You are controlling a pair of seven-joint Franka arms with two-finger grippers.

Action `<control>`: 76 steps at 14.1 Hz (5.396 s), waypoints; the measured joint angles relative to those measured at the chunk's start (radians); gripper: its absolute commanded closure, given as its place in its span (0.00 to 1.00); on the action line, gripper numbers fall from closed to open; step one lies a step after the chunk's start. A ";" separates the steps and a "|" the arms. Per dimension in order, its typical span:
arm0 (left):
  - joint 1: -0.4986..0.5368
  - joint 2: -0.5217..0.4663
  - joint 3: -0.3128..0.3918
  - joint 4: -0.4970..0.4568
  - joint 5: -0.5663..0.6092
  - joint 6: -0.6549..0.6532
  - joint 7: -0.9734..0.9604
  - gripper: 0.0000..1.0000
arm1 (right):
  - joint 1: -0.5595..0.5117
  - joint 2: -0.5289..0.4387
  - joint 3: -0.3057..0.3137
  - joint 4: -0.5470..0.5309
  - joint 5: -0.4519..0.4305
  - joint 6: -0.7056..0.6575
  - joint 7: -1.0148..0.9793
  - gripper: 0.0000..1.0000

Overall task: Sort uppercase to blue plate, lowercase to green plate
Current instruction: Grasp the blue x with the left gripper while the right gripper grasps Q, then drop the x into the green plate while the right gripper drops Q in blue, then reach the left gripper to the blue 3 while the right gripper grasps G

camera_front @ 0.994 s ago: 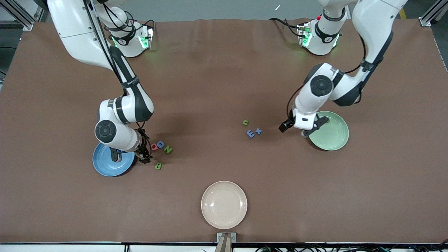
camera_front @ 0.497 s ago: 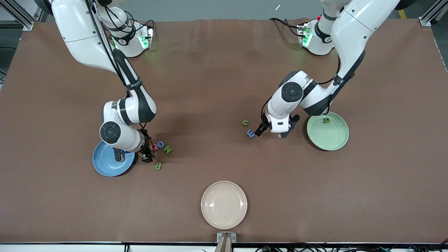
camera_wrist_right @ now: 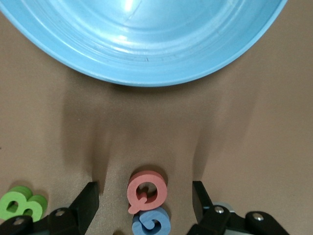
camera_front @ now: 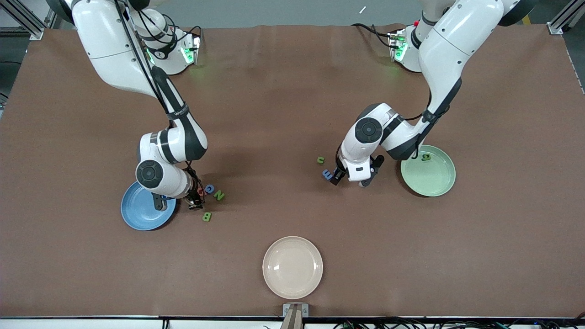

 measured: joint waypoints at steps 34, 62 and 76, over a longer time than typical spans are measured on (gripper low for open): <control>0.205 -0.162 -0.040 -0.095 0.021 -0.150 0.448 0.85 | -0.272 -0.015 -0.014 0.159 0.000 -0.355 -0.488 0.98; 0.730 -0.183 -0.140 -0.250 0.157 -0.128 1.340 0.14 | -0.026 -0.034 0.017 0.060 0.044 -0.114 -0.459 0.00; 0.464 -0.154 -0.301 -0.110 0.157 -0.130 0.784 0.00 | 0.008 -0.036 0.016 -0.097 -0.018 0.108 -0.475 0.00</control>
